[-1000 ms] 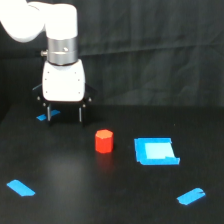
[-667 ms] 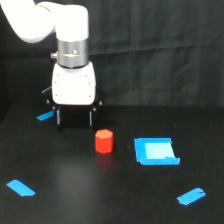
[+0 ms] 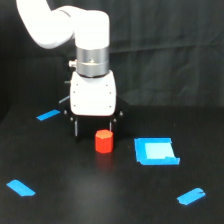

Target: Pick up the red object from the table

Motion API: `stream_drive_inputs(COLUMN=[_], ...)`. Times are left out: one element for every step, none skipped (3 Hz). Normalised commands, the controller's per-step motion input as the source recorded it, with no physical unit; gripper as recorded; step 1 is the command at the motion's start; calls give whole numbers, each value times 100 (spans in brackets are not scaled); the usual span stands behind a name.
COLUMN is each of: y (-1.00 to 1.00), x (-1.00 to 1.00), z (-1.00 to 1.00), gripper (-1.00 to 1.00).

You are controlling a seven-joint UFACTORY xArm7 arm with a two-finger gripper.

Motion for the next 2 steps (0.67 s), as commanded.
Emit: stream_drive_inputs(y=[-39, -16], x=[17, -8], z=[-41, -36], gripper=[89, -71])
